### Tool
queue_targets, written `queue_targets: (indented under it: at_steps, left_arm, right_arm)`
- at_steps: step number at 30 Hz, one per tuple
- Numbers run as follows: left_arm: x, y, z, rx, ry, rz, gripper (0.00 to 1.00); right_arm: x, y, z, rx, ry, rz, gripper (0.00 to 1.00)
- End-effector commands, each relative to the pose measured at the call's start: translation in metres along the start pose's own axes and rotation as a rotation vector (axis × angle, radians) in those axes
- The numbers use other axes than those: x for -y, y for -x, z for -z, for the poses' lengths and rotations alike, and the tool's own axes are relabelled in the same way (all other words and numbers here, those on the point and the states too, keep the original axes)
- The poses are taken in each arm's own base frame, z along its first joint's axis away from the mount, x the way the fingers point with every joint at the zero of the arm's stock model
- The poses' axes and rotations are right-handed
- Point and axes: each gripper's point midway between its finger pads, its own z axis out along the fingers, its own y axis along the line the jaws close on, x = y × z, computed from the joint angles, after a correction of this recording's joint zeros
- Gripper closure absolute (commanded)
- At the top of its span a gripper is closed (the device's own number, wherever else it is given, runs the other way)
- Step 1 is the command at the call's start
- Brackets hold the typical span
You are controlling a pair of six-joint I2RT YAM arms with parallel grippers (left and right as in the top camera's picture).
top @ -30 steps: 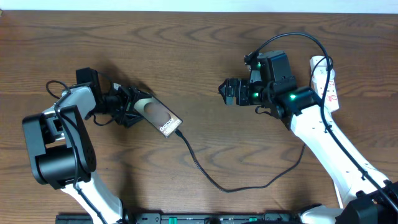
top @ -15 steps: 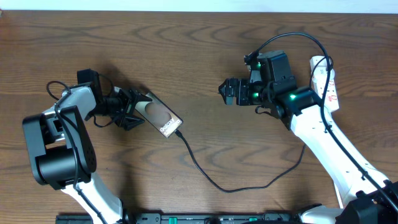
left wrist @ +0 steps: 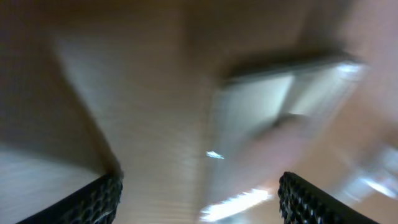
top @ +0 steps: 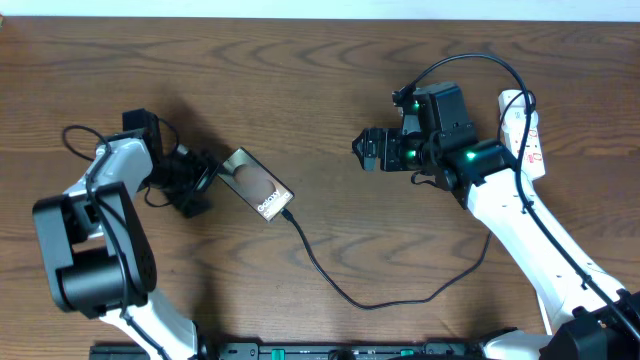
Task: Plug charger to phone and switch on socket
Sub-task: 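Open the left gripper to release the phone on the table, then raise the left gripper and move the right gripper over the power strip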
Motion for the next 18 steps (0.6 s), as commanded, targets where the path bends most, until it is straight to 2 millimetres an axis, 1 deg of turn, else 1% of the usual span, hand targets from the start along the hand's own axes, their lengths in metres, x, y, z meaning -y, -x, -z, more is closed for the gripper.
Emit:
queue_targets:
  at_steps: [1, 5, 7, 9, 11, 13, 15, 18]
  left_arm:
    - [-0.075, 0.026, 0.018, 0.176, 0.404, -0.084, 0.17]
    - [-0.050, 0.023, 0.053, 0.264, 0.355, -0.221, 0.17]
    - [-0.034, 0.017, 0.070, 0.313, 0.333, -0.313, 0.18]
    - [-0.014, 0.007, 0.086, 0.359, 0.313, -0.444, 0.18]
    - [0.007, -0.009, 0.098, 0.396, 0.300, -0.592, 0.18]
    - [0.031, -0.032, 0.110, 0.435, 0.280, -0.758, 0.18]
    - [0.052, -0.050, 0.119, 0.489, 0.247, -0.851, 0.18]
    - [0.077, -0.075, 0.134, 0.562, 0.183, -0.947, 0.17]
  right_arm:
    - [-0.002, 0.003, 0.004, 0.014, -0.001, 0.021, 0.01]
    - [-0.002, 0.003, 0.004, 0.017, 0.000, 0.021, 0.01]
    - [-0.002, 0.003, 0.004, 0.017, 0.000, 0.022, 0.01]
    - [-0.002, 0.003, 0.004, 0.017, 0.000, 0.021, 0.01]
    - [-0.002, 0.003, 0.004, 0.016, 0.000, 0.021, 0.01]
    - [-0.002, 0.002, 0.004, 0.013, -0.002, 0.020, 0.01]
    - [-0.001, 0.001, 0.004, 0.008, -0.003, 0.018, 0.01]
    - [0.000, -0.001, 0.004, -0.002, -0.007, 0.016, 0.01]
